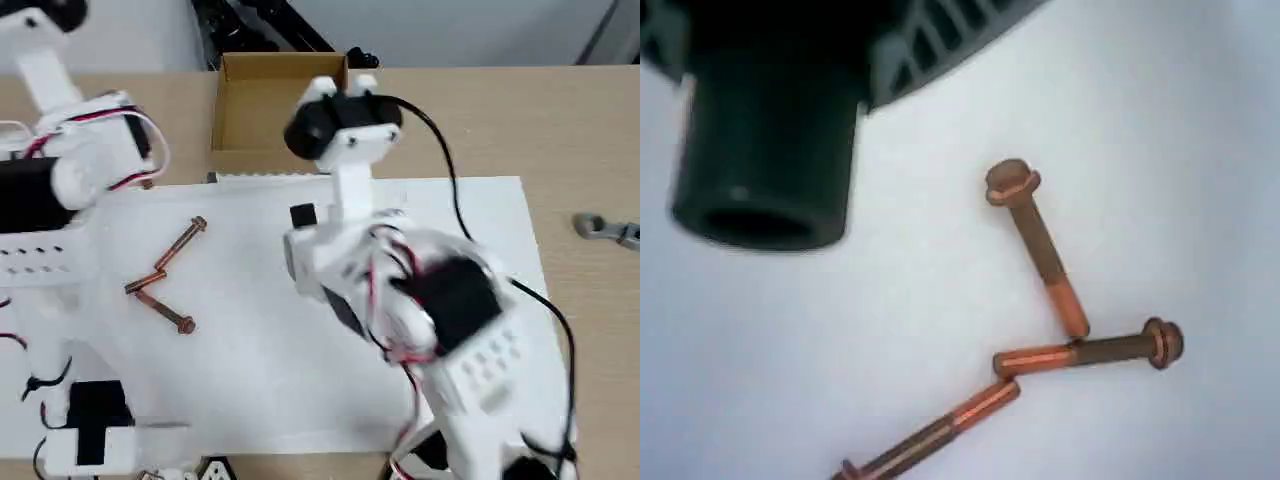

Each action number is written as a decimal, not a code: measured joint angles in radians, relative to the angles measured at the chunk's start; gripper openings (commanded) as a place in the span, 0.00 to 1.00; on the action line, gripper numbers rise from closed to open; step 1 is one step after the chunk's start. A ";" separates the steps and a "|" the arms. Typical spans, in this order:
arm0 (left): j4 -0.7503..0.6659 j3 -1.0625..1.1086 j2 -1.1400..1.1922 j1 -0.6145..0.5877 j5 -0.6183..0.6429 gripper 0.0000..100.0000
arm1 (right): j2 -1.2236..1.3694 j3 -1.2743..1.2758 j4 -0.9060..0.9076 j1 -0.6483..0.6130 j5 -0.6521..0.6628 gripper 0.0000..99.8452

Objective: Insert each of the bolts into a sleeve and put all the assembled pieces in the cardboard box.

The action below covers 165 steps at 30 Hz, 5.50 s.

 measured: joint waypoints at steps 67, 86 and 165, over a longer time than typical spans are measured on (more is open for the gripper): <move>-0.218 0.000 -0.176 0.690 0.017 0.00 | -1.158 1.554 -1.227 0.166 0.287 0.01; -0.218 0.000 -0.176 0.819 0.017 0.00 | -1.158 1.573 -1.231 0.169 0.287 0.01; -0.502 0.442 -0.180 0.723 0.020 0.00 | -1.157 1.576 -1.231 0.230 0.213 0.01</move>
